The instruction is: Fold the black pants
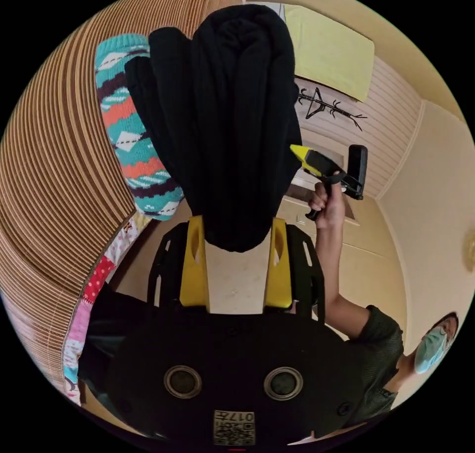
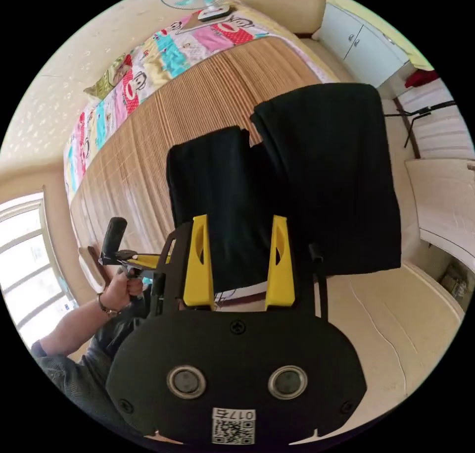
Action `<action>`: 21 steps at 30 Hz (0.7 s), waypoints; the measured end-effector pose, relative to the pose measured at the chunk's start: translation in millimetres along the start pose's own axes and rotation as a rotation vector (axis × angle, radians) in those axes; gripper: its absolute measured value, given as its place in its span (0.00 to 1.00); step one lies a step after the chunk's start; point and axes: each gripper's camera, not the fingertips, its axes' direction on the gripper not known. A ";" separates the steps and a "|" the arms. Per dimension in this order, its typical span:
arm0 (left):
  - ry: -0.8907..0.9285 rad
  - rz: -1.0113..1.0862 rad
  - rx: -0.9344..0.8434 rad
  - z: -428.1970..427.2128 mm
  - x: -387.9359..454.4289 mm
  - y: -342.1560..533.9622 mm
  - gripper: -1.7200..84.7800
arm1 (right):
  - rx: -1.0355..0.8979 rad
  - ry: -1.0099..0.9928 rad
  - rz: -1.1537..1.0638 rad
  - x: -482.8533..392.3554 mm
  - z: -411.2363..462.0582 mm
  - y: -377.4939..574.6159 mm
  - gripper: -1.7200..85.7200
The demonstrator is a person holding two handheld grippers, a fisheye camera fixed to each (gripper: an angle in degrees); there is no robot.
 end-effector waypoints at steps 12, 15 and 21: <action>-0.076 -0.724 0.359 -157.6 -239.4 284.4 0.13 | -0.187 0.379 -0.161 -85.8 180.1 -14.5 0.03; 0.061 -0.850 0.736 -209.3 -245.9 401.0 0.13 | -0.259 0.259 -0.093 -76.0 178.8 -28.5 0.02; 0.209 -0.778 1.143 -214.7 -239.8 513.2 0.10 | -0.270 0.204 -0.098 -84.1 161.5 -11.5 0.02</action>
